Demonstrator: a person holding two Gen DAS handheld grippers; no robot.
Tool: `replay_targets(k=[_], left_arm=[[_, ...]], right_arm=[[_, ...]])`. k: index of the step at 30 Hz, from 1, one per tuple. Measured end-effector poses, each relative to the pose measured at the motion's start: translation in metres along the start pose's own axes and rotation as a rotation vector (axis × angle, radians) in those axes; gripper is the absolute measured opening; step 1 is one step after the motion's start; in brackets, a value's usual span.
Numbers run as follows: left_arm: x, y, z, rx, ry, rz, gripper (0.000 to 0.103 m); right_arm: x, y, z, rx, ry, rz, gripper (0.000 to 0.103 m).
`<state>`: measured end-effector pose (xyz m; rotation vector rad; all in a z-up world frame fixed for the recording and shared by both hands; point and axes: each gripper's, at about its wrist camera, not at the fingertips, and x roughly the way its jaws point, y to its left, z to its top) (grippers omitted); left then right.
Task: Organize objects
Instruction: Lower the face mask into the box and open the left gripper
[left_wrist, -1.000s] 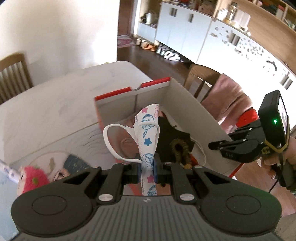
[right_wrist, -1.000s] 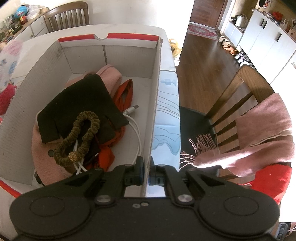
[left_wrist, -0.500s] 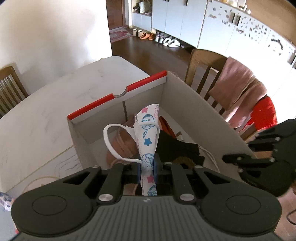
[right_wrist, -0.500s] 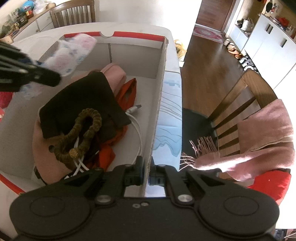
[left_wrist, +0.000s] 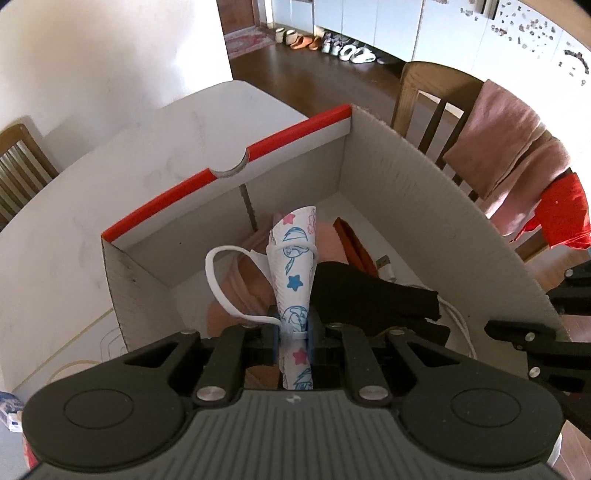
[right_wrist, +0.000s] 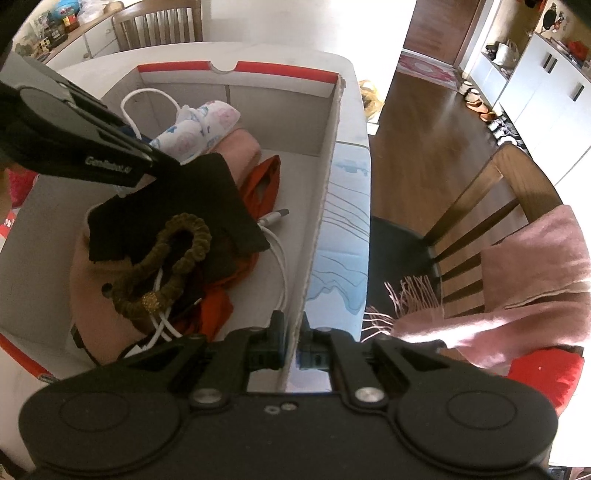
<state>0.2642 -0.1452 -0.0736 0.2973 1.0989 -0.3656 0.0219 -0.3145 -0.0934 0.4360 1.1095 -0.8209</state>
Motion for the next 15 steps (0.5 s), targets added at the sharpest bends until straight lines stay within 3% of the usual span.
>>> replay_targets(k=[3, 4, 5, 15], left_arm=[[0.000, 0.002, -0.001, -0.023, -0.006, 0.004, 0.041], [-0.001, 0.003, -0.003, -0.035, -0.013, -0.003, 0.059], [-0.003, 0.004, -0.004, -0.045, -0.023, -0.006, 0.070], [-0.035, 0.001, -0.023, -0.093, -0.084, -0.035, 0.070]], right_arm=[[0.000, -0.002, 0.000, 0.001, -0.003, 0.010, 0.006], [0.000, -0.002, 0.000, -0.001, -0.004, 0.012, 0.006], [0.000, -0.002, 0.000, -0.002, -0.004, 0.014, 0.006], [-0.001, -0.002, -0.002, -0.015, -0.010, 0.018, 0.006]])
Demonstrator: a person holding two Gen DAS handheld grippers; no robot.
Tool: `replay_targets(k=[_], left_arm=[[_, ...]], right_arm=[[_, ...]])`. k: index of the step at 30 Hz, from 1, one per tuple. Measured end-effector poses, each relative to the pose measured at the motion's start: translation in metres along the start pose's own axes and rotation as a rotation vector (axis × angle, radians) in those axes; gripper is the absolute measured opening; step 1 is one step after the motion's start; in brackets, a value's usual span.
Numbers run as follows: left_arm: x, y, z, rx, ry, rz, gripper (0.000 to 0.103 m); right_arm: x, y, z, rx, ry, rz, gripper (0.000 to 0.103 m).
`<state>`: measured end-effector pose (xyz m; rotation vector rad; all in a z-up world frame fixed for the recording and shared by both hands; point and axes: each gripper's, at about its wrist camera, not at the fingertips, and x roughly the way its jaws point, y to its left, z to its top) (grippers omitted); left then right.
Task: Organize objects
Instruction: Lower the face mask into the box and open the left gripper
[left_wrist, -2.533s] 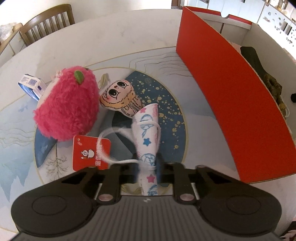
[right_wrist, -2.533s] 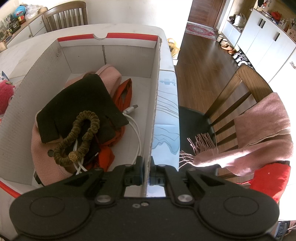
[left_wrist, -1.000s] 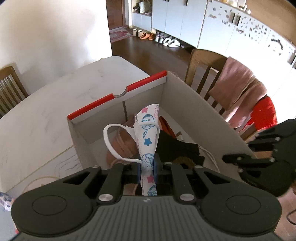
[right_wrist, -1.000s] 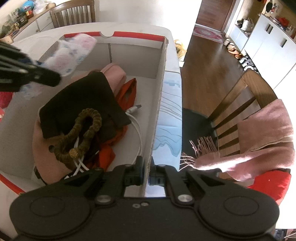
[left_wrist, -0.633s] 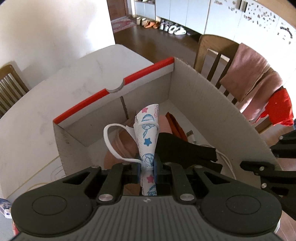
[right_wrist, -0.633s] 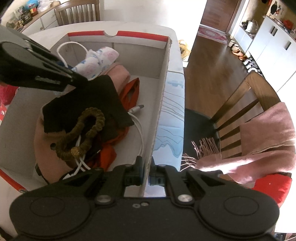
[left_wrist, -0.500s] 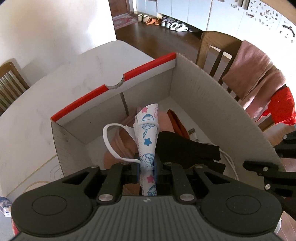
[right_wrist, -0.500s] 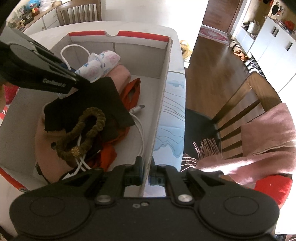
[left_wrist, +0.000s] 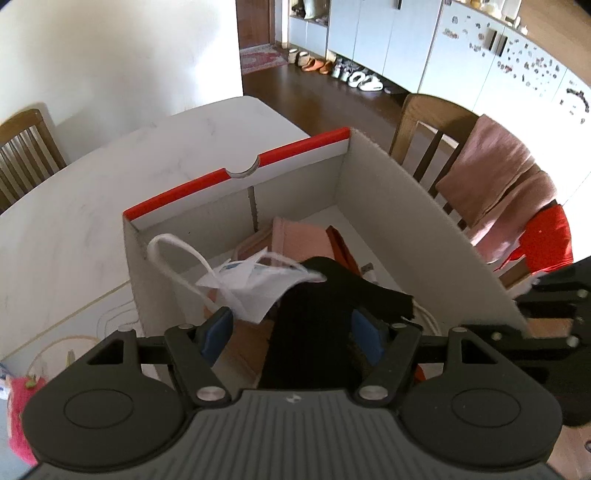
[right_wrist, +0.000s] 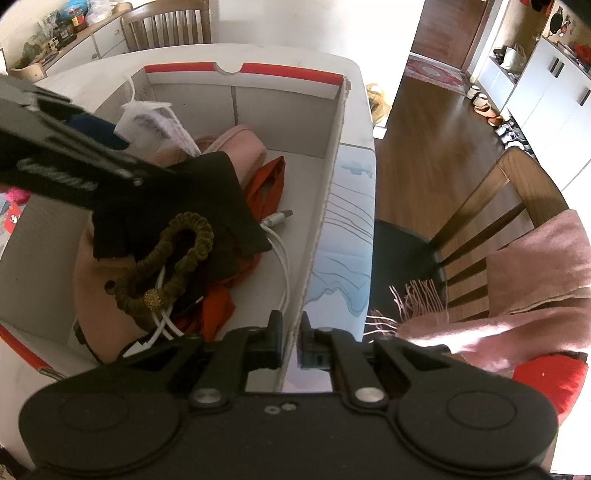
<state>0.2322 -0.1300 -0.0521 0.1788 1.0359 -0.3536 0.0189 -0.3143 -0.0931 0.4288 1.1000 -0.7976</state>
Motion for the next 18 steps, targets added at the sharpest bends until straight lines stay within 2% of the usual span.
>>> replay_targets(k=[12, 18], left_arm=[[-0.067, 0.011, -0.034, -0.070, -0.091, -0.037, 0.070], [-0.096, 0.028, -0.060, -0.118, -0.137, -0.027, 0.076]], right_arm=[[-0.001, 0.000, 0.001, 0.008, 0.002, -0.002, 0.007], [-0.003, 0.000, 0.001, 0.016, 0.002, -0.012, 0.008]])
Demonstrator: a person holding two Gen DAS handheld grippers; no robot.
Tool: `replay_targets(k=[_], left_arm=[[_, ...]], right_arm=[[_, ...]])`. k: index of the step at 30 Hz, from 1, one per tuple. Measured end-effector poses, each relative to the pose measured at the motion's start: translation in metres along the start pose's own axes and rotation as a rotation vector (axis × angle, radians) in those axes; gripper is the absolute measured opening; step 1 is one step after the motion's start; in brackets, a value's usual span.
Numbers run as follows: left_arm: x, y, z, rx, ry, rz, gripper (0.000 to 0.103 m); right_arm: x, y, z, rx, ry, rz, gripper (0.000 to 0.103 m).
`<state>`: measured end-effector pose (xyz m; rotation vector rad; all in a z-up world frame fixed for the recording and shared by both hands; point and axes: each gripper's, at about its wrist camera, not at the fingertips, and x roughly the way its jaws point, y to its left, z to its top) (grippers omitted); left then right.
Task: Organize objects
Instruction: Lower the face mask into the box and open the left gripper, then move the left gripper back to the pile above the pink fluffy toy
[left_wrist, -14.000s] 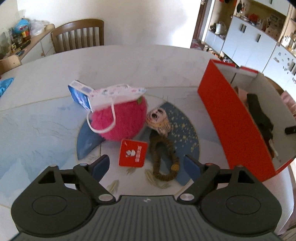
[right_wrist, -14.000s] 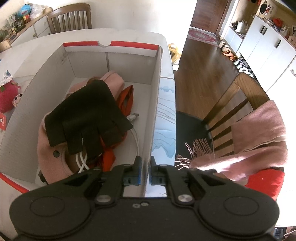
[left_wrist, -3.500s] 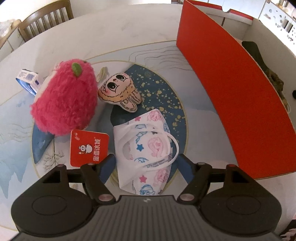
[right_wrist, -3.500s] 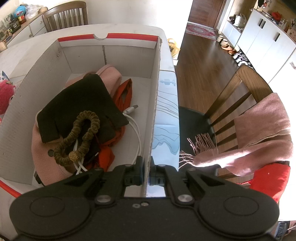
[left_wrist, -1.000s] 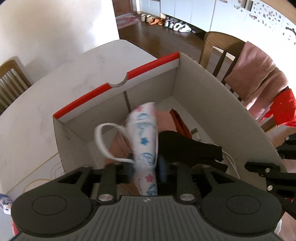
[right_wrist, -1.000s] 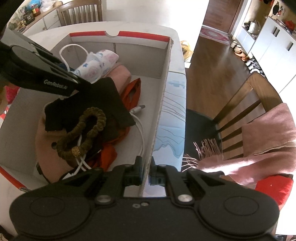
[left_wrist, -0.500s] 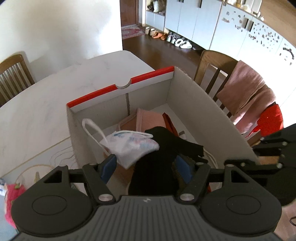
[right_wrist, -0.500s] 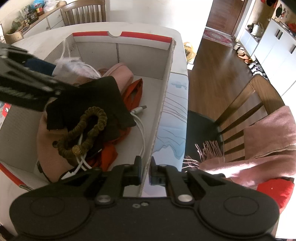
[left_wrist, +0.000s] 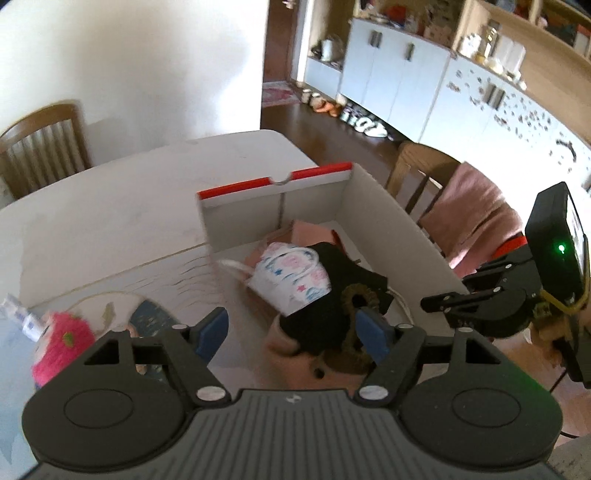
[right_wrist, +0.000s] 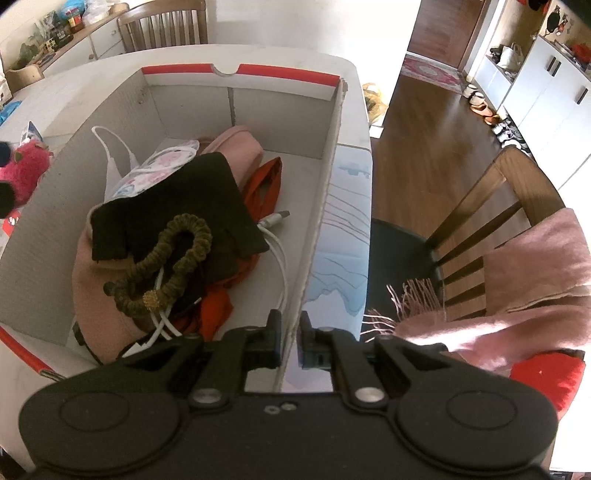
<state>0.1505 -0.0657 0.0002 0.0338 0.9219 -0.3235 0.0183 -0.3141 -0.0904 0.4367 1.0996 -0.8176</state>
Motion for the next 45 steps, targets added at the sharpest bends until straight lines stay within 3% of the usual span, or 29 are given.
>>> replay_targets(k=[12, 16, 18, 19, 27, 34, 41, 45], left_arm=[[-0.045, 0.079, -0.052, -0.144, -0.029, 0.131, 0.082], [-0.048, 0.105, -0.062, -0.189, -0.026, 0.174, 0.089], [-0.048, 0.115, -0.063, -0.195, -0.035, 0.197, 0.093], [-0.047, 0.120, -0.063, -0.196, -0.041, 0.208, 0.103], [-0.015, 0.163, -0.048, -0.243, -0.031, 0.304, 0.103], [0.015, 0.189, -0.036, -0.318, 0.016, 0.304, 0.103], [0.043, 0.232, -0.036, -0.562, 0.095, 0.216, 0.103], [0.057, 0.239, -0.035, -0.562, 0.135, 0.252, 0.103]], right_arm=[[-0.002, 0.006, 0.002, 0.034, 0.013, -0.028, 0.009], [-0.002, 0.007, 0.002, 0.056, 0.012, -0.036, 0.010], [-0.002, 0.008, 0.002, 0.063, 0.013, -0.042, 0.010], [-0.002, 0.009, 0.003, 0.064, 0.014, -0.046, 0.011], [-0.003, 0.011, 0.004, 0.069, 0.020, -0.066, 0.011], [-0.004, 0.011, 0.004, 0.072, 0.023, -0.070, 0.011], [-0.002, 0.009, 0.004, 0.071, 0.029, -0.080, 0.008], [-0.002, 0.009, 0.005, 0.076, 0.031, -0.082, 0.008]])
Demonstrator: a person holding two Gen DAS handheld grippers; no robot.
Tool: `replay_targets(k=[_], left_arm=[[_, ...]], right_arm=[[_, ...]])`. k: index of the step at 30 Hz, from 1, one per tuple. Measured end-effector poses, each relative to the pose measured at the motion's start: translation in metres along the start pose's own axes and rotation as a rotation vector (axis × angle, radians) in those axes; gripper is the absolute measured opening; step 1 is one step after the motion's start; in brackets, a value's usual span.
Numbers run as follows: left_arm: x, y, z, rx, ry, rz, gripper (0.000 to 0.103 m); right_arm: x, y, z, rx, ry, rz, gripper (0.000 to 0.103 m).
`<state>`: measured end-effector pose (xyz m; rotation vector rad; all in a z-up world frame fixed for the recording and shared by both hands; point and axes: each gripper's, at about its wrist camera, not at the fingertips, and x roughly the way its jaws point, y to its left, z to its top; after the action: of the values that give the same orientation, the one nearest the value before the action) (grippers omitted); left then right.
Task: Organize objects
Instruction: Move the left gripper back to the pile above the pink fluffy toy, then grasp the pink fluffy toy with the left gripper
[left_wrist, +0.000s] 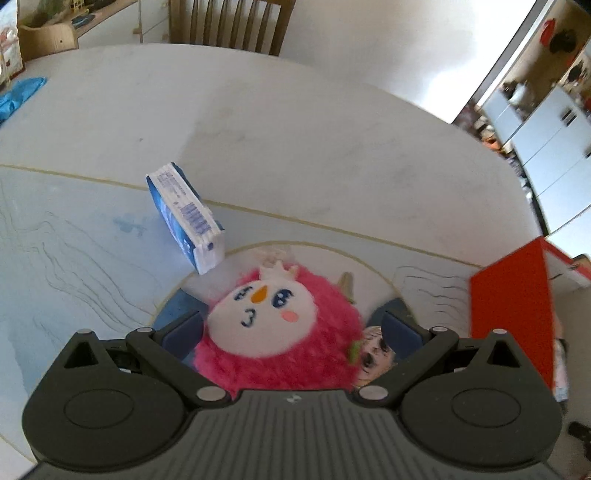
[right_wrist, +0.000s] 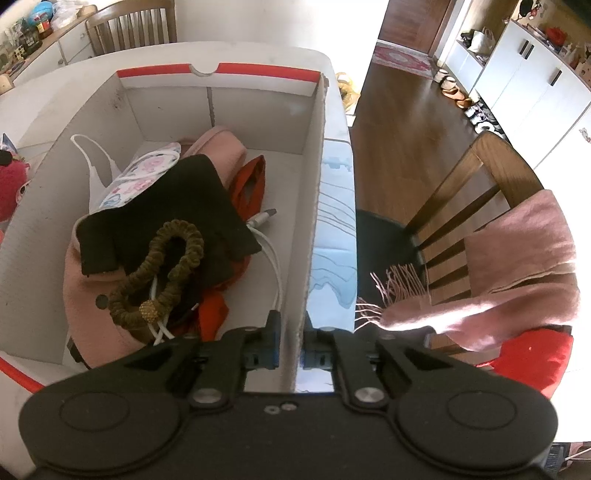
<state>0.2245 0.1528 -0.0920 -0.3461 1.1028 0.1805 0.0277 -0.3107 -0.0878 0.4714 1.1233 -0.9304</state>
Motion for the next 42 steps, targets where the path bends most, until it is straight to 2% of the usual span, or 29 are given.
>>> replay_targets(k=[6, 12, 14, 16, 19, 26, 34, 42], left_arm=[[0.019, 0.007, 0.000, -0.016, 0.043, 0.017, 0.103], [0.019, 0.010, -0.004, -0.037, 0.021, 0.001, 0.102], [0.018, 0.013, -0.005, -0.035, 0.011, -0.005, 0.100], [0.016, 0.014, -0.003, -0.037, 0.004, -0.020, 0.091], [0.010, 0.013, -0.006, -0.024, -0.009, -0.018, 0.086], [-0.010, 0.014, -0.013, 0.001, -0.029, -0.046, 0.086], [-0.059, -0.006, -0.023, 0.100, -0.060, -0.097, 0.086], [-0.105, -0.049, -0.030, 0.250, -0.086, -0.162, 0.086]], right_arm=[[0.003, 0.001, 0.001, 0.007, 0.006, -0.005, 0.008], [0.004, 0.001, 0.001, 0.016, 0.010, -0.010, 0.007], [0.004, 0.001, 0.001, 0.018, 0.008, -0.011, 0.007], [0.004, 0.000, 0.001, 0.021, 0.009, -0.013, 0.006], [0.004, 0.000, 0.001, 0.020, 0.009, -0.014, 0.005], [0.005, 0.000, 0.002, 0.011, 0.009, -0.014, 0.005], [0.005, 0.001, 0.002, 0.003, 0.009, -0.013, 0.005], [0.004, 0.000, 0.003, 0.000, 0.010, -0.007, 0.005]])
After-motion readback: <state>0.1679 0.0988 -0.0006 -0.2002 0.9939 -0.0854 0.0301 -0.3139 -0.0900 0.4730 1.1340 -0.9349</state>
